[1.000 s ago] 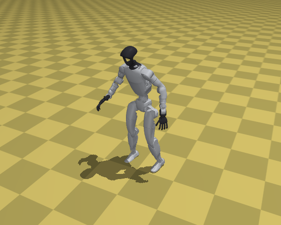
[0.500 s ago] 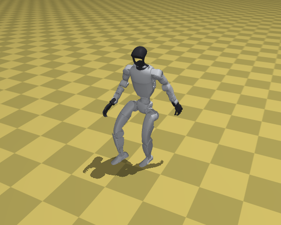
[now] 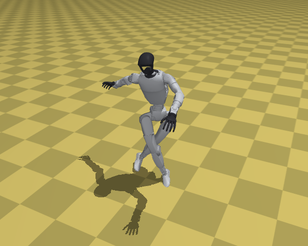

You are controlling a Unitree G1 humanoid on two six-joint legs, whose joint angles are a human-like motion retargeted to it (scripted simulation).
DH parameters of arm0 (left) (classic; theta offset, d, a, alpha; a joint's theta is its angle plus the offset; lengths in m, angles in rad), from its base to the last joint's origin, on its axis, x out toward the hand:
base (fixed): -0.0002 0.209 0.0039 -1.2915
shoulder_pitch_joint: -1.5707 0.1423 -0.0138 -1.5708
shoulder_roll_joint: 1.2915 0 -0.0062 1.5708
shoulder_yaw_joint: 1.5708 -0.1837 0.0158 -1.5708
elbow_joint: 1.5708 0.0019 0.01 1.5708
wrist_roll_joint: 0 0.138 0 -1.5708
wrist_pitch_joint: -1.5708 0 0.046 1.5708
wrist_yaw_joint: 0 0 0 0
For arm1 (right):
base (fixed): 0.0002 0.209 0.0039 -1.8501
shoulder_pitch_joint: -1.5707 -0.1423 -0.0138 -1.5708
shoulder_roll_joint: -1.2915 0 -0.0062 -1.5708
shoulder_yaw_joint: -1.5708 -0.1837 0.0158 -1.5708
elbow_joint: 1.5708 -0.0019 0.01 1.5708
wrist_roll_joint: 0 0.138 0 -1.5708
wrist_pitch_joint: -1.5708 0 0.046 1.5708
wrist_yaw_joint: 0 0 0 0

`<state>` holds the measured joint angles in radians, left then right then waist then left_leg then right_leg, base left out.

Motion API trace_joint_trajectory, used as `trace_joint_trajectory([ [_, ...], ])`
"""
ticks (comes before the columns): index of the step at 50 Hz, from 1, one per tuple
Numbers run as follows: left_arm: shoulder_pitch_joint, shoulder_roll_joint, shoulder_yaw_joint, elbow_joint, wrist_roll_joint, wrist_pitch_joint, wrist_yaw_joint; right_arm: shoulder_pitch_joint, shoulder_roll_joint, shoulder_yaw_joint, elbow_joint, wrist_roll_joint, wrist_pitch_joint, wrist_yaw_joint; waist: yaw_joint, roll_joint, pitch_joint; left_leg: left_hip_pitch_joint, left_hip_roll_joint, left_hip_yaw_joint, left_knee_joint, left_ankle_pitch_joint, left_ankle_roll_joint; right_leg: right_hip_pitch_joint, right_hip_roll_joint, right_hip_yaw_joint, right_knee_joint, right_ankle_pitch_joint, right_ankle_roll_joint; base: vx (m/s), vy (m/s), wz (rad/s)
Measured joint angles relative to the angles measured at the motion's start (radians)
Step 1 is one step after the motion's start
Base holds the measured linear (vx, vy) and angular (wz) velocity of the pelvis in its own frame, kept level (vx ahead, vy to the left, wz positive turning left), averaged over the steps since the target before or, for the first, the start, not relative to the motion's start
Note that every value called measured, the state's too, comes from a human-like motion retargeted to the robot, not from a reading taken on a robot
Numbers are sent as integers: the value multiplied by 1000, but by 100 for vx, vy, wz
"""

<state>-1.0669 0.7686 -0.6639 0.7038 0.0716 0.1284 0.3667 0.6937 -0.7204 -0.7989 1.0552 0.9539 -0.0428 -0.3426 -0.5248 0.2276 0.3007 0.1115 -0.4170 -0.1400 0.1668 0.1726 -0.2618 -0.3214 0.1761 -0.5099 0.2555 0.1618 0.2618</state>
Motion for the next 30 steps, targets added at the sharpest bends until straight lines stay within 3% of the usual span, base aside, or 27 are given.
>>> trace_joint_trajectory([
  [2, -53, -142, -38, -47, 17, 7, 28, 65, 133, 37, 52, 23, 52, 37, -51, -53, -5, -67, 88, 342, 339, -98, 36, 69, -155, -69, 46, -179, -61, 72, 57, 343],
  [3, -35, -193, -28, -72, 44, 17, 24, 66, 167, 77, 78, 14, 73, 39, -63, -61, -9, -126, 197, 512, 569, -172, 82, 72, -203, -87, 105, -265, -120, 68, 46, 186],
  [5, 36, -261, 4, -114, 101, 37, 19, 10, 207, 136, 118, -20, 105, 15, -74, -69, -1, -220, 429, 681, 954, -247, 172, 52, -260, -73, 245, -407, -208, 63, 40, 56],
  [7, 183, -276, 65, -151, 196, 48, 19, -103, 221, 148, 118, -57, 100, -43, -61, -75, 9, -344, 557, 620, 1192, -272, 195, 21, -277, -20, 381, -494, -229, 63, 39, -80],
  [10, 494, -282, 209, -196, 304, 48, 33, -292, 243, 221, 45, -118, 45, -72, 23, -118, 13, -496, 601, 433, 1340, -356, 154, 3, -296, 111, 518, -564, -206, 62, 43, -215],
  [12, 729, -302, 322, -207, 325, 42, 26, -415, 252, 377, -3, -193, 20, -50, 122, -148, 6, -547, 643, 327, 1346, -398, 155, 9, -293, 226, 554, -585, -194, 55, 50, -295],
  [16, 1106, -323, 507, -173, 292, 31, -6, -737, 262, 772, -60, -524, 43, -14, 360, -190, 17, -586, 733, 128, 1197, -460, 179, 33, -277, 454, 531, -563, -157, 41, 61, -311],
  [20, 1336, -310, 595, -66, 292, -4, -15, -1070, 272, 1100, -219, -928, 57, -31, 584, -215, 52, -494, 706, -83, 808, -472, 163, 101, -296, 655, 378, -481, -101, 24, 78, -260],
  [21, 1366, -306, 611, -27, 296, -9, -19, -1141, 268, 1147, -275, -1009, 55, -43, 624, -219, 60, -463, 704, -110, 681, -429, 159, 125, -315, 689, 318, -451, -95, 14, 88, -187],
  [25, 1450, -303, 690, 152, 262, -24, -60, -1326, 279, 1231, -429, -1143, 60, -82, 717, -240, 58, -360, 694, -54, 327, -266, 124, 197, -428, 765, 123, -317, -105, 11, 99, -105],
  [30, 1424, -344, 813, 424, 252, 16, -123, -1316, 265, 1203, -432, -1050, 91, 20, 706, -199, 70, -247, 613, 148, 380, -490, 200, 126, -536, 764, 285, -95, -138, 4, 121, -31],
])
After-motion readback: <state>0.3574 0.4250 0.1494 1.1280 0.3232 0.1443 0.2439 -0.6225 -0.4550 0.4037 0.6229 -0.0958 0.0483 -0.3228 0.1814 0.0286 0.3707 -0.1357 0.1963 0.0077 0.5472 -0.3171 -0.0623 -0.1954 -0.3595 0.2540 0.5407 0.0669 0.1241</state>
